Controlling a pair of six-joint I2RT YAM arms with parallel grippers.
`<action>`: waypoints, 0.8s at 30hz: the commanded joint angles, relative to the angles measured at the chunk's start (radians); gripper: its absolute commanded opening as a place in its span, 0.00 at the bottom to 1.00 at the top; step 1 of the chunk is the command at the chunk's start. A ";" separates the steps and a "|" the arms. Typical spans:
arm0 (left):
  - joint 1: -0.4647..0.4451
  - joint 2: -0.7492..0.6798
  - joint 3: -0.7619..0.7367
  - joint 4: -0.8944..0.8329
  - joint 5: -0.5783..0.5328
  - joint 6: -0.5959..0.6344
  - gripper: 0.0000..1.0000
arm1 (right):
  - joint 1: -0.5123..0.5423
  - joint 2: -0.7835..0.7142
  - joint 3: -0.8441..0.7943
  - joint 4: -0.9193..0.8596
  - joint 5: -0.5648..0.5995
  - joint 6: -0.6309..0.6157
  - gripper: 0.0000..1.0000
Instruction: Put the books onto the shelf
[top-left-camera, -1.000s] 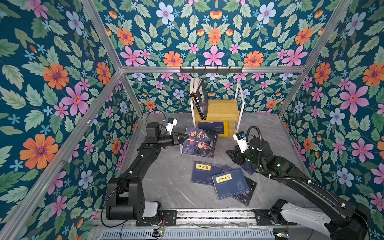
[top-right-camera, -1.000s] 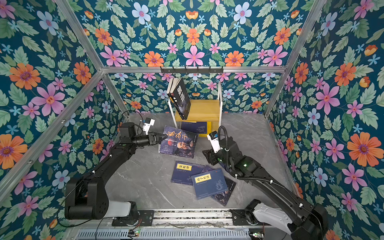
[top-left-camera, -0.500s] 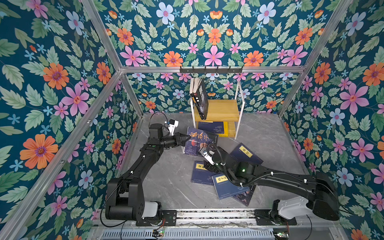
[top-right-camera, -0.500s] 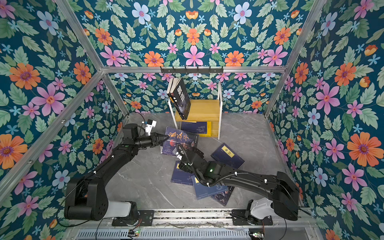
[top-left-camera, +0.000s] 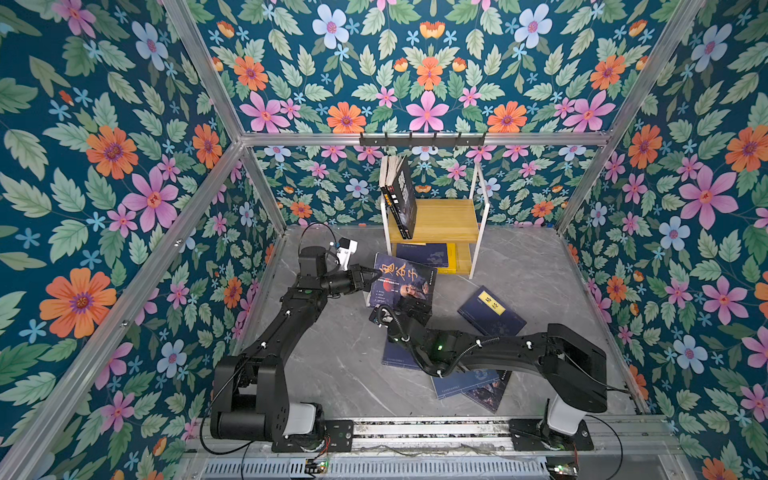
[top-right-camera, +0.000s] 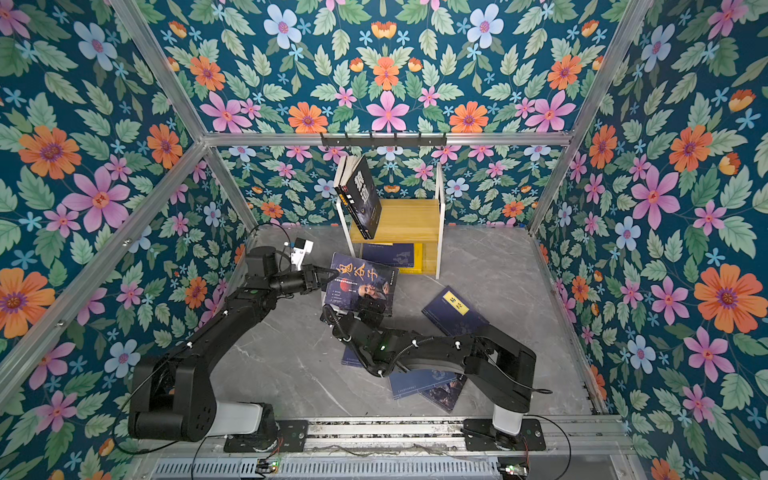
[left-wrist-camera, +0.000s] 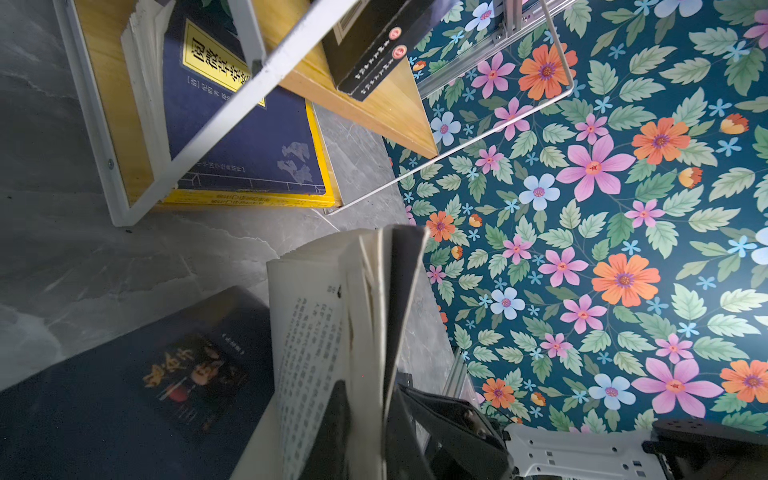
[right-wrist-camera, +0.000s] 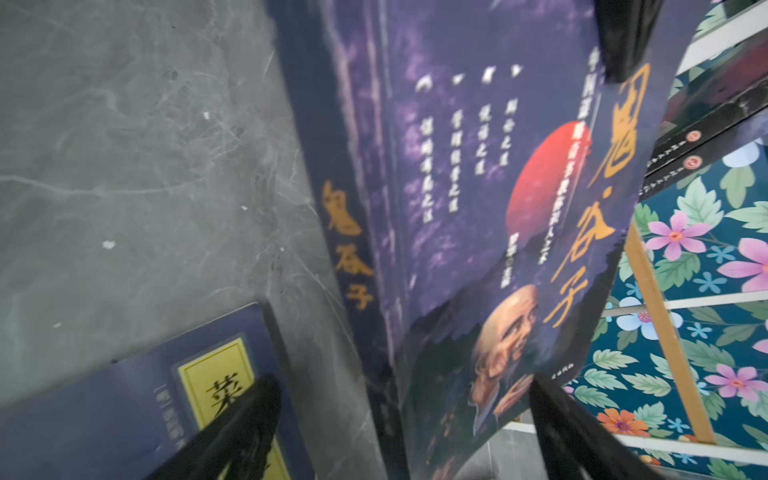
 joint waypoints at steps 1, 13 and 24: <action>-0.004 -0.007 0.006 0.034 0.020 0.011 0.00 | -0.012 0.017 -0.009 0.183 0.067 -0.066 0.84; 0.053 -0.036 0.012 -0.026 -0.047 0.093 0.38 | -0.042 -0.054 -0.106 0.211 -0.010 -0.082 0.00; 0.174 -0.054 0.086 -0.169 -0.145 0.271 0.63 | -0.052 -0.296 -0.191 0.057 -0.023 0.027 0.00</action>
